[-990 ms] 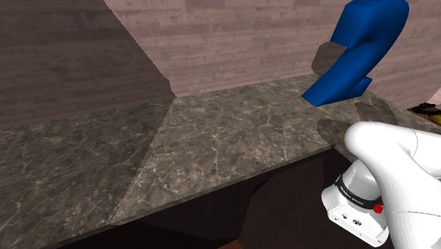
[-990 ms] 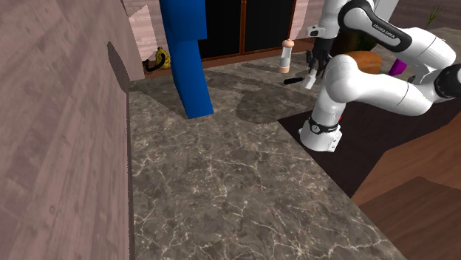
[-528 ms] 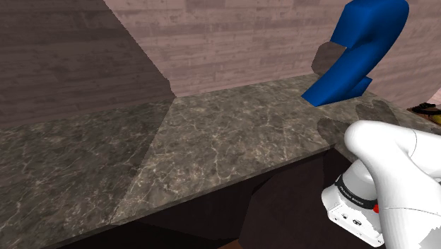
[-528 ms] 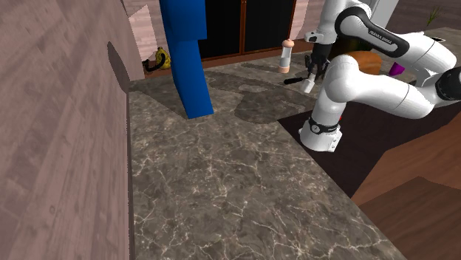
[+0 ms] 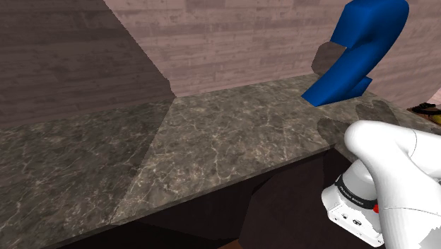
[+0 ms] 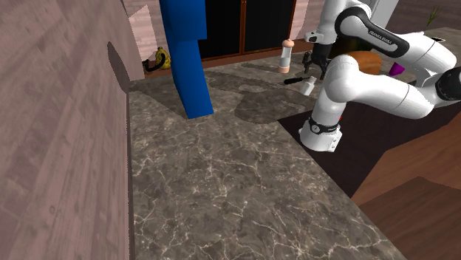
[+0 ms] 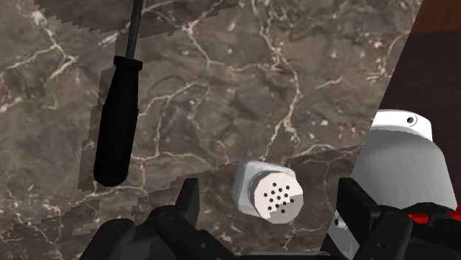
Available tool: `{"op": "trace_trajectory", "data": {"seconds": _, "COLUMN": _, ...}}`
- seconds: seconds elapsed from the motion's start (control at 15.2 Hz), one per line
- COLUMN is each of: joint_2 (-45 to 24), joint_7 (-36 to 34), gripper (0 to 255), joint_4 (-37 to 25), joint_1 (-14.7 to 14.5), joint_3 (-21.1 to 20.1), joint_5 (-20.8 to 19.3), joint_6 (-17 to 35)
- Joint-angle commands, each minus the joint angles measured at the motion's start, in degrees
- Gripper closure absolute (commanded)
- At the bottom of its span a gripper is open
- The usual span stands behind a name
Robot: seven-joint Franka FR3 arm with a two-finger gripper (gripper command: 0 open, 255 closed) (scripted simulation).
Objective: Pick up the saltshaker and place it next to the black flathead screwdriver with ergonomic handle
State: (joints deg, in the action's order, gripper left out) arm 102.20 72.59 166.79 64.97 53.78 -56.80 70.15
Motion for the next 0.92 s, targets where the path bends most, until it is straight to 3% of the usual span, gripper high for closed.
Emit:
{"op": "trace_trajectory", "data": {"seconds": 0.0, "joint_2": 0.00, "joint_7": 0.00, "gripper": 0, "joint_4": 0.00, "joint_1": 0.00, "joint_3": 0.00, "joint_5": 0.00, "joint_6": 0.00}}
{"op": "trace_trajectory", "data": {"seconds": 0.07, "joint_2": 0.00, "joint_7": 0.00, "gripper": 0, "joint_4": 0.00, "joint_1": 0.00, "joint_3": 0.00, "joint_5": 0.00, "joint_6": 0.00}}
{"op": "trace_trajectory", "data": {"seconds": 0.33, "joint_2": -3.82, "joint_7": -1.45, "gripper": 0, "joint_4": -6.13, "joint_1": -4.81, "joint_3": -8.51, "joint_5": 7.80, "joint_6": -1.85}}
{"op": "trace_trajectory", "data": {"seconds": 0.86, "joint_2": -3.85, "joint_7": -1.42, "gripper": 0, "joint_4": -6.12, "joint_1": -4.76, "joint_3": -8.50, "joint_5": 7.80, "joint_6": -1.81}}
